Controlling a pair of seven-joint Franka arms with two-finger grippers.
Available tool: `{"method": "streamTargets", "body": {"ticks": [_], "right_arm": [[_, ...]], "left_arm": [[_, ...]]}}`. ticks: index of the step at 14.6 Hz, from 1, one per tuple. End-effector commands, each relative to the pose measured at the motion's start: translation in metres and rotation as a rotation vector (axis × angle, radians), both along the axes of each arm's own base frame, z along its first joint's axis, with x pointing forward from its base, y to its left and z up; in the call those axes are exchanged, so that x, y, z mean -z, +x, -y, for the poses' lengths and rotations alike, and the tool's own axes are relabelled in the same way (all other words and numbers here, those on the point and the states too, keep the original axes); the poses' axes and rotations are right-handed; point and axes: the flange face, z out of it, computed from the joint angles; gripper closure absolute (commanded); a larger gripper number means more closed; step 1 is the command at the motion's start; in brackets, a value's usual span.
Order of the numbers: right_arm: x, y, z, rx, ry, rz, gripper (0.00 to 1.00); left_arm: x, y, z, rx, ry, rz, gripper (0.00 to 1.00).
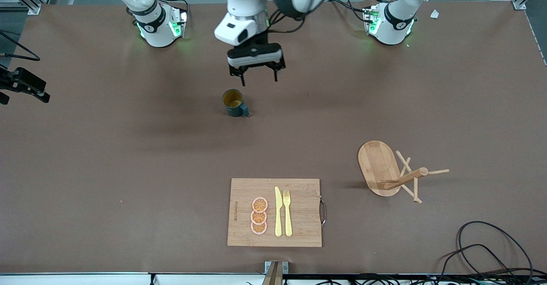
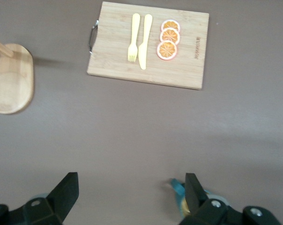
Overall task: Transfer cup from left to right arm and place
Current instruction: 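Open the left gripper and withdraw it back toward its stand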
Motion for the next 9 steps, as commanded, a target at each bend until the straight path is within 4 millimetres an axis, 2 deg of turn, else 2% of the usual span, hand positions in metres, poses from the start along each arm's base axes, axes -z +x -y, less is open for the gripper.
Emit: {"method": "streamTargets", "body": {"ticks": [1,4,8,9], "right_arm": [[-0.002,-0.005,-0.007,0.000,0.015,0.000,0.00],[-0.004,-0.004,-0.007,0.000,0.015,0.006,0.00],[-0.004,-0.005,-0.007,0.000,0.015,0.003,0.00],[-0.004,-0.004,-0.007,0.000,0.015,0.005,0.00]], "left_arm": [[-0.013,0.031,-0.043,0.031,0.017,-0.057,0.00],[-0.024,0.070,-0.096,0.093,0.047,-0.129,0.00],[-0.041,0.107,-0.160,0.138,0.025,-0.208,0.00],[-0.043,0.119,-0.181,0.151,0.010,-0.234,0.00]]}}
